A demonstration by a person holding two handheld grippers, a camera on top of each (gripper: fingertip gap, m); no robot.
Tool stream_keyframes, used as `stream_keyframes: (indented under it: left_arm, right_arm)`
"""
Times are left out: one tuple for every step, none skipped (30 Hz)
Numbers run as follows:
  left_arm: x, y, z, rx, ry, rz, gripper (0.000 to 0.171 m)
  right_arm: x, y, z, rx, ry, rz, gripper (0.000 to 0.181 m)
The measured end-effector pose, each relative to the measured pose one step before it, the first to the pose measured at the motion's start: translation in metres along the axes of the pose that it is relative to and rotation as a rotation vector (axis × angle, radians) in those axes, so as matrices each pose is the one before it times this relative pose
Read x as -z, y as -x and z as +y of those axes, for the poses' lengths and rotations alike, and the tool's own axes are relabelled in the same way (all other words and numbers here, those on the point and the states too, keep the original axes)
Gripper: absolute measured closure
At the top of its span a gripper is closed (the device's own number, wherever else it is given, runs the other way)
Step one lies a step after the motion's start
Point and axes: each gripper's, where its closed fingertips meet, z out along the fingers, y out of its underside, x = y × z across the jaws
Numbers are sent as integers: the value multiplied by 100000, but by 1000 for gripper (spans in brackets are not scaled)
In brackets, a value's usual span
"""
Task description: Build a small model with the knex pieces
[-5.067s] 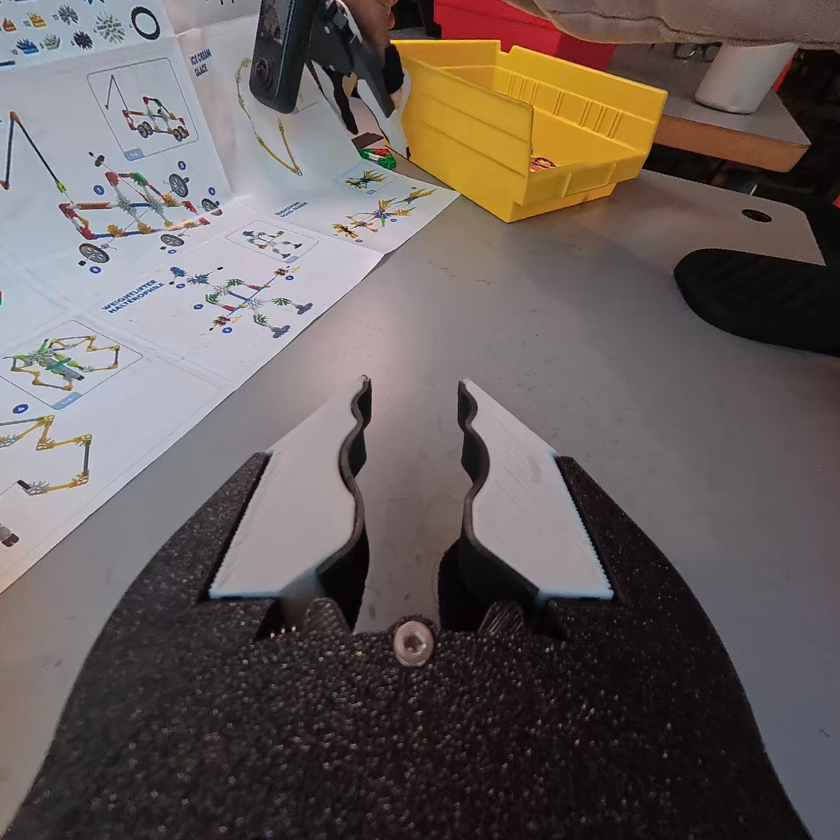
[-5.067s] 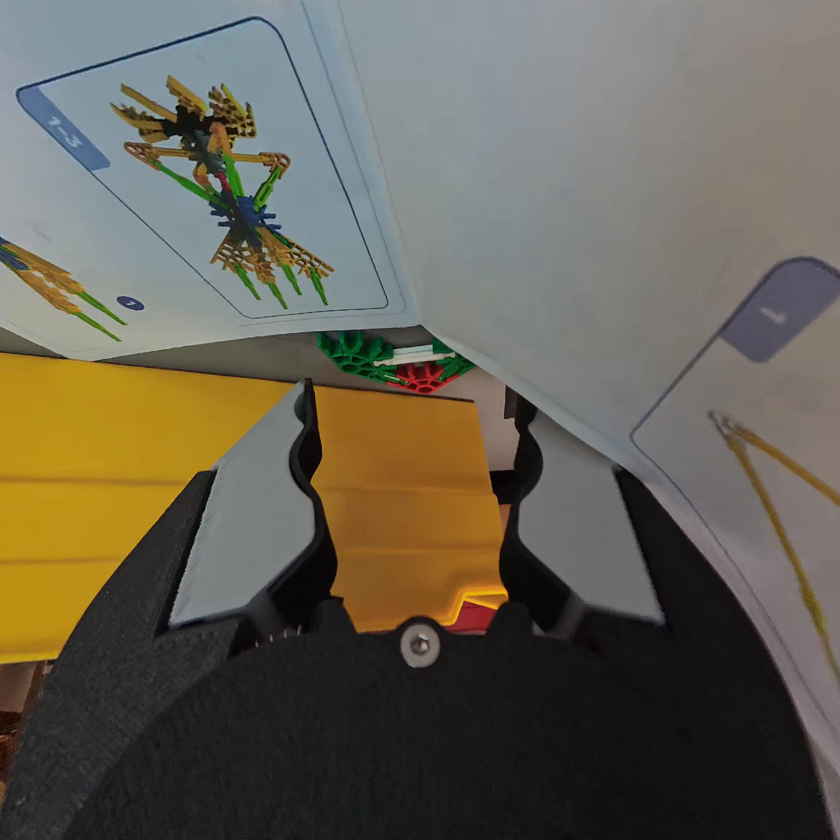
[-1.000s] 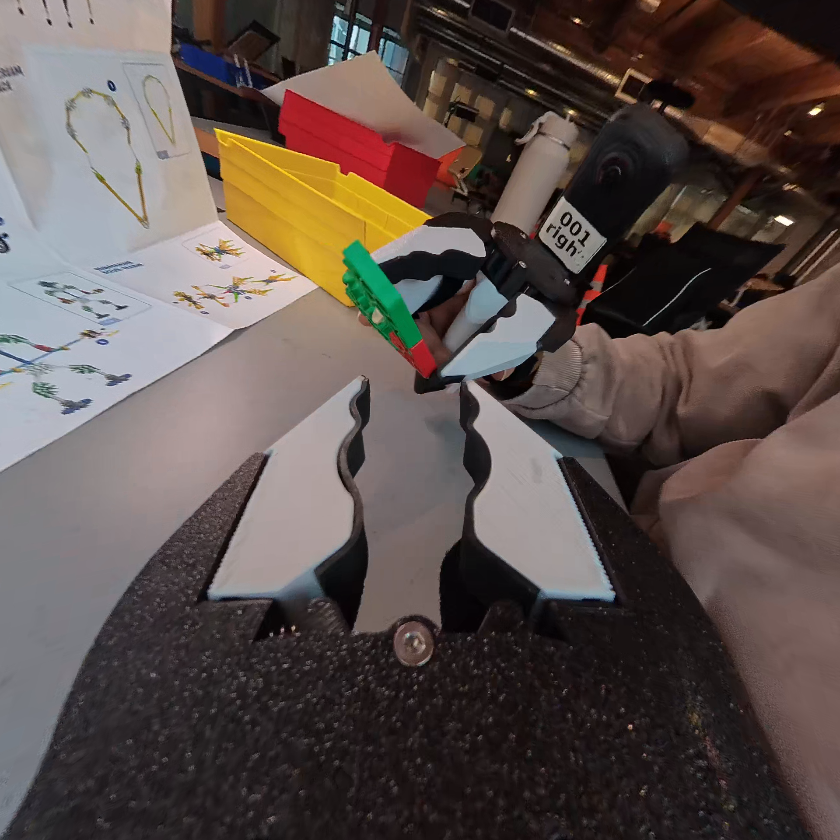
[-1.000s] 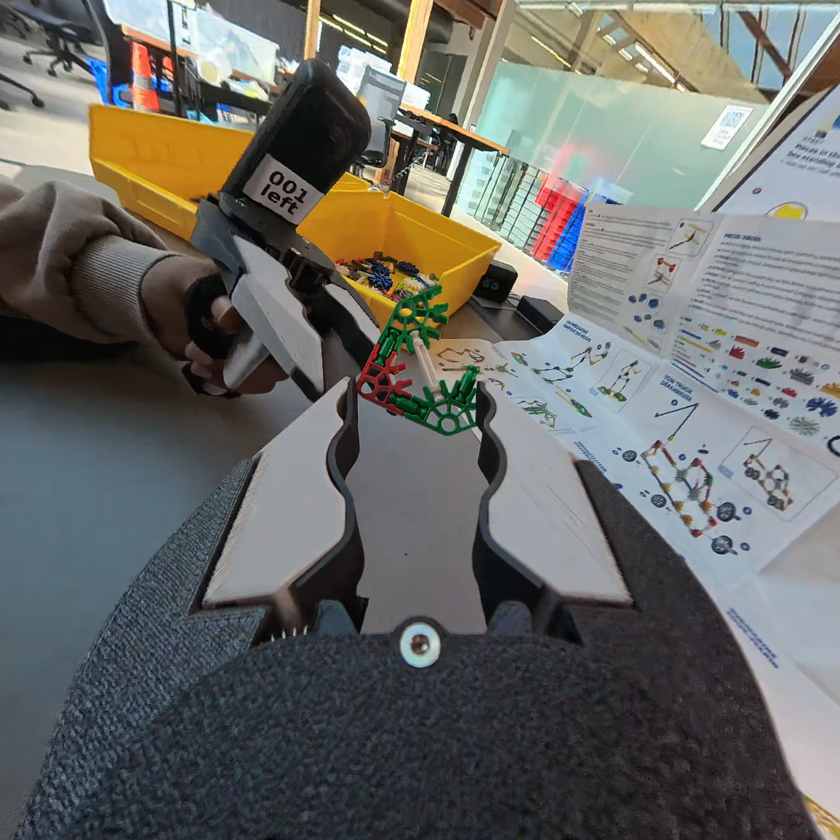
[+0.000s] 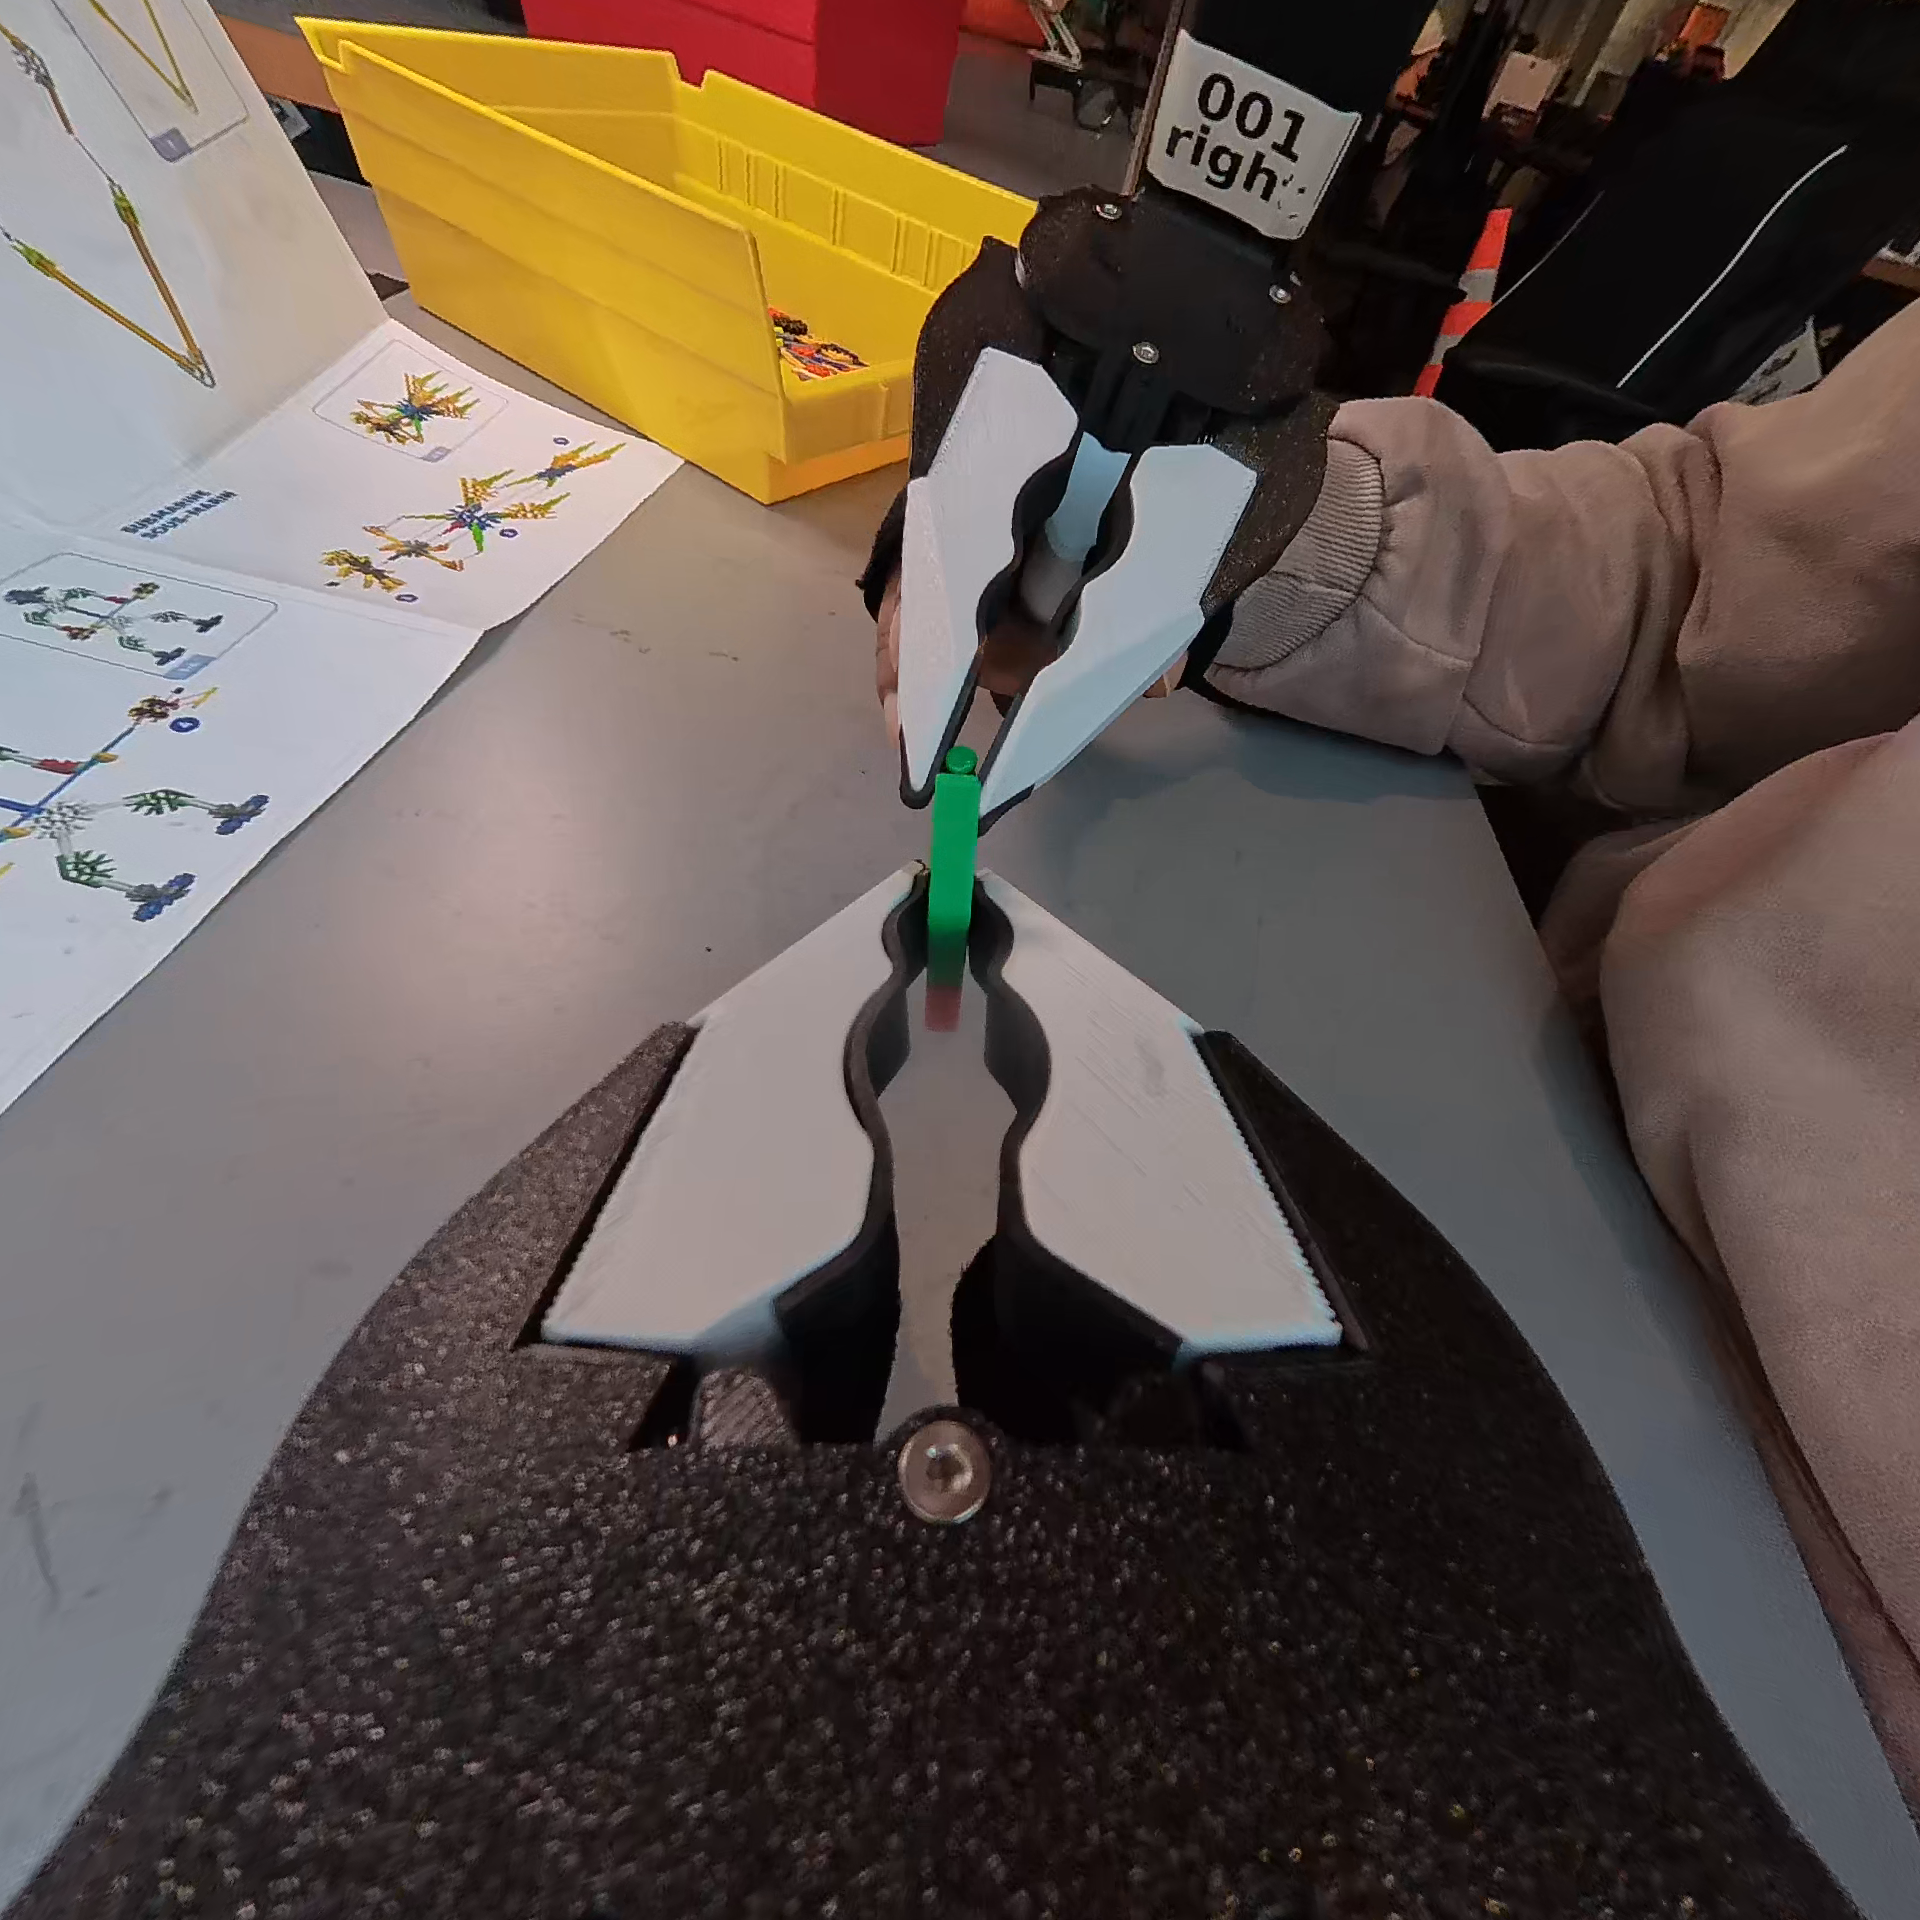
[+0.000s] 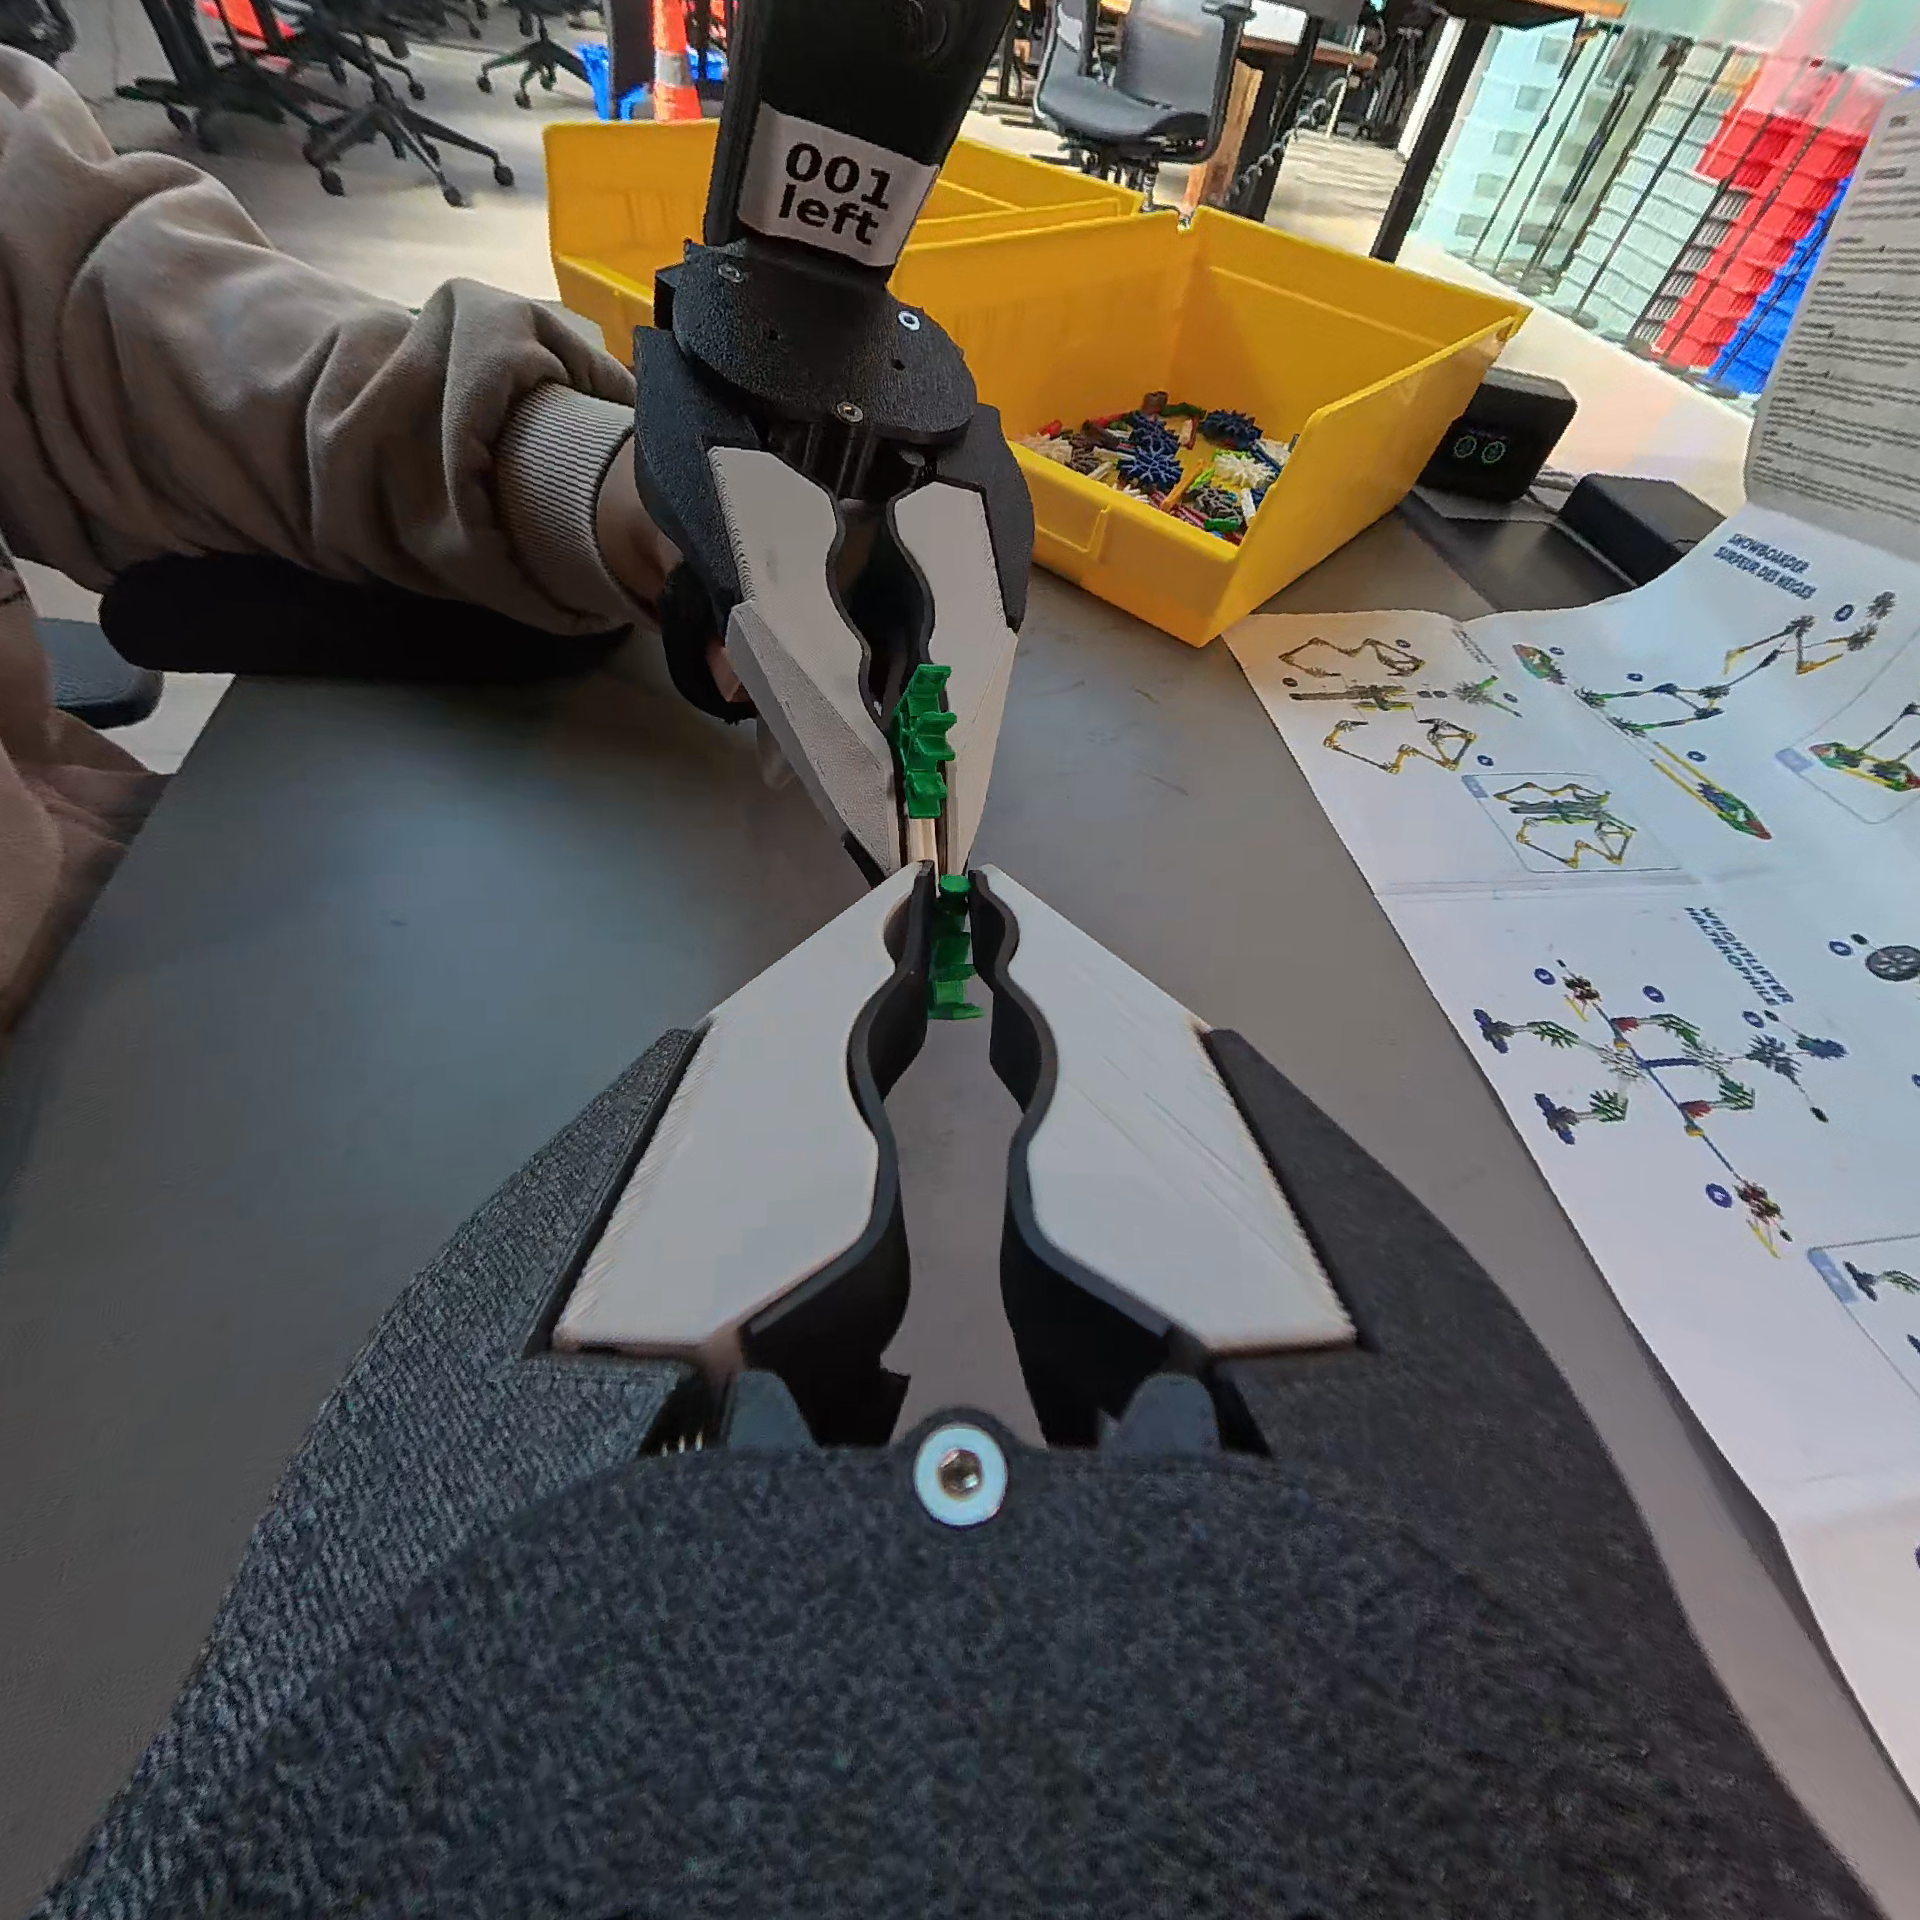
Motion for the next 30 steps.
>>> stream_keyframes:
  left_arm:
    - [61,5,-129,634,-710,90,167]
    - [100,-80,-211,134,-1158,503,166]
    - [108,-93,-262,82,-1543,437,165]
    - [37,-70,-278,195,-1594,110,161]
    - [-48,-115,-195,105,-1103,226,155]
    - [-117,-252,-55,-268,-380,818,151]
    - [-146,-297,-1,-668,-54,991,151]
    - [-104,-254,-59,-812,-312,577,152]
    - [-60,-257,-94,-601,-426,837,159]
    - [-9,-153,-80,382,-59,777,166]
    - [-11,46,-61,2041,218,122,166]
    - [-9,0,-63,3169,361,903,166]
    - [9,-73,-54,3277,141,1292,166]
    - [0,-56,-33,2984,98,905,166]
    - [-10,-29,-19,3180,192,537,165]
    - [-19,-90,-105,3475,-534,940,165]
    - [2,-202,-216,3716,-1427,1852,166]
    - [-15,-224,-201,3928,-1518,2378,165]
    - [1,-147,-96,3882,-996,2211,165]
    - [-2,-37,-13,3945,-730,1854,165]
    - [14,-29,13,4203,-830,1969,165]
    - [18,-75,13,4404,-839,2434,165]
    - [1,-77,-20,4165,-889,2335,165]
    - [-5,-32,-29,3620,-939,1696,165]
    - [-39,-34,-1,3164,-749,1457,165]
    - [-56,-46,5,3048,-643,1374,165]
    - [-74,-51,14,3055,-660,1359,165]
    - [-51,-32,36,3036,-596,1401,165]
    - [-44,-20,15,3060,-642,1444,165]
    - [-36,23,16,2685,-490,1218,165]
  right_arm:
    - [14,37,-229,177,-1241,453,177]
    - [63,97,-424,-186,-2314,58,177]
    - [45,133,-562,-1196,-3124,-416,177]
    - [-18,129,-569,-2085,-3294,-506,177]
    - [-74,259,-466,-2047,-2853,-1127,177]
    - [-122,275,-304,-1052,-1924,-979,177]
    - [-128,214,-196,-256,-1299,-432,177]
    - [-118,253,-75,-302,-618,-866,177]
    - [-65,39,-44,-259,-402,217,177]
    - [52,-22,-73,775,-522,296,177]
    - [83,-80,-15,1437,0,659,177]
    - [60,-30,-30,2260,73,713,177]
    - [33,66,-76,3045,-168,687,177]
    - [26,51,-21,3337,407,931,177]
    - [34,-4,13,4247,917,1418,176]
    - [80,15,-135,4181,128,1380,176]
    - [98,35,-284,2347,-647,803,176]
    - [64,15,-241,1792,-448,693,176]
    - [23,25,-77,2537,353,972,176]
    - [-35,15,21,3578,983,1476,176]
    - [-47,35,23,3659,1196,1562,176]
    - [-35,34,-36,3628,1020,1467,177]
    - [-27,1,-17,3660,1134,1630,176]
    - [-21,-44,10,4217,1275,1972,176]
    - [6,-2,29,3432,1107,1330,176]
    - [25,-25,28,2832,962,1179,177]
    - [26,-6,36,3365,864,1199,177]
    - [8,12,66,3087,1107,892,177]
    - [-18,-10,36,2730,995,972,177]
    - [-10,8,62,2930,987,866,177]
